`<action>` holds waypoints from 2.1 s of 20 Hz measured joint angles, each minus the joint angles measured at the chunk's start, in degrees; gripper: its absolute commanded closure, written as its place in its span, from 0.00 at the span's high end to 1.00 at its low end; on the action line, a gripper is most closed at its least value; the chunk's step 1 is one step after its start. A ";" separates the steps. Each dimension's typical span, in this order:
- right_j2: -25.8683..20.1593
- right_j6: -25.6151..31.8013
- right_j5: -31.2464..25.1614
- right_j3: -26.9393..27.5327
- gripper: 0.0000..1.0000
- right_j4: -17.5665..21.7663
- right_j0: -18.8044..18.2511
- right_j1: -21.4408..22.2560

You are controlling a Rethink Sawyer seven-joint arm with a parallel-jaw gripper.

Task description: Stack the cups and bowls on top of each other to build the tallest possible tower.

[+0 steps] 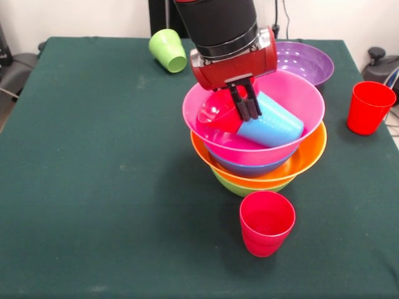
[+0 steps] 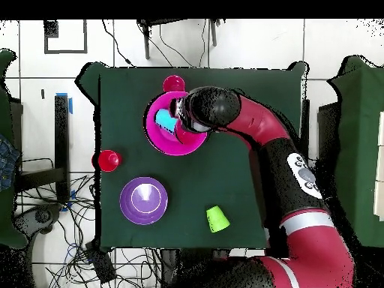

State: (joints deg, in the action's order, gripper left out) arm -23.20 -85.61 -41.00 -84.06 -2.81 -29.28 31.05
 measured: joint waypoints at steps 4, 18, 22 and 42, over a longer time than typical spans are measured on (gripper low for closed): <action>0.84 0.00 0.00 0.01 0.00 0.01 0.70 0.11; 5.81 0.00 -0.01 0.93 0.00 2.35 2.32 3.42; 6.51 0.00 -0.02 1.41 0.00 2.55 2.24 4.31; 7.87 -0.01 -0.02 2.68 0.00 0.72 2.19 4.95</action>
State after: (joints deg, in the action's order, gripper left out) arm -15.33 -85.62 -41.02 -81.38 -2.09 -27.09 35.99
